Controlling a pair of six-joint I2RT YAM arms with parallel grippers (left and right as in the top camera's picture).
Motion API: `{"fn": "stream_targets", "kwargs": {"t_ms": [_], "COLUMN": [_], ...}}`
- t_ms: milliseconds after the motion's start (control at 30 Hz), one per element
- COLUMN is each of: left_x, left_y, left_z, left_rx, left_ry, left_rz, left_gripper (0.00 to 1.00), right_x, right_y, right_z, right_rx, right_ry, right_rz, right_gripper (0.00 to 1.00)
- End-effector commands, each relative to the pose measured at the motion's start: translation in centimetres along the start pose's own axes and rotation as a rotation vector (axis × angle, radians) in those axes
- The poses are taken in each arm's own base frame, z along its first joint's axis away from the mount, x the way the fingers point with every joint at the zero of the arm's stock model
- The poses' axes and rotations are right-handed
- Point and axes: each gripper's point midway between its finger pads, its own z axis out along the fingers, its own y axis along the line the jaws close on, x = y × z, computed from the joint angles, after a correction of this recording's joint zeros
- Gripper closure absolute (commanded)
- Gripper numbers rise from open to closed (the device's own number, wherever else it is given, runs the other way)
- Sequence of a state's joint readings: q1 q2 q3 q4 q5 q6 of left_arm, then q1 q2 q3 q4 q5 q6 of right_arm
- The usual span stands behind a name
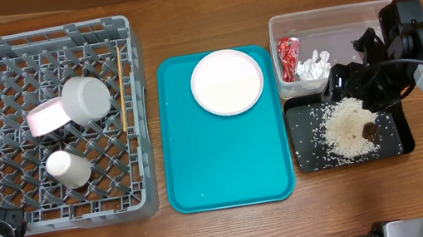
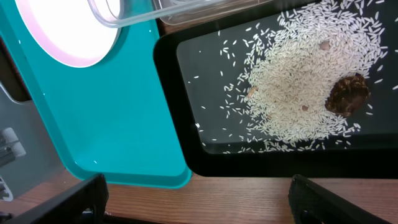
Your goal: Sort waste into correct bins and load items into the dishwasher
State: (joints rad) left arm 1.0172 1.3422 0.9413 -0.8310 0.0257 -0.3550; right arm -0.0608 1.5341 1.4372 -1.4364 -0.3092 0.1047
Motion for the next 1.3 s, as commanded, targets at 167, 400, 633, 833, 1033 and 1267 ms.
{"fn": "stream_targets", "kwargs": {"t_ms": [167,400,633,833,1033,1267], "left_x": [0.6,1.2,2.5,5.6,14.7,30.1], "left_y": [-2.9,-4.2,-10.5,-16.5,-25.2,-29.5], "left_z": [0.1,-0.2,-4.5,-10.1,-17.1,-18.0], "left_rx": [0.126,0.204,0.595,0.709,0.795,0.831], "left_ry": [0.023,0.049,0.103,0.03,-0.052,-0.104], "left_rz": [0.075,0.119,0.243,0.506,0.955,1.492], "left_gripper": [0.95,0.91,0.66,0.5,0.39,0.0], "right_x": [-0.3,-0.3,-0.4,-0.4,-0.4,-0.4], "right_y": [0.5,0.5,0.5,0.5,0.5,0.4], "right_z": [-1.3,-1.3,-1.3,-1.3,-1.3,-1.3], "right_rx": [-0.007,-0.007,-0.007,-0.007,-0.006,-0.003], "right_ry": [-0.05,-0.05,-0.05,-0.051,-0.05,-0.051], "right_rz": [-0.019,-0.019,-0.019,-0.019,-0.019,-0.019], "right_gripper": [0.06,0.06,0.05,0.05,0.05,0.0]}}
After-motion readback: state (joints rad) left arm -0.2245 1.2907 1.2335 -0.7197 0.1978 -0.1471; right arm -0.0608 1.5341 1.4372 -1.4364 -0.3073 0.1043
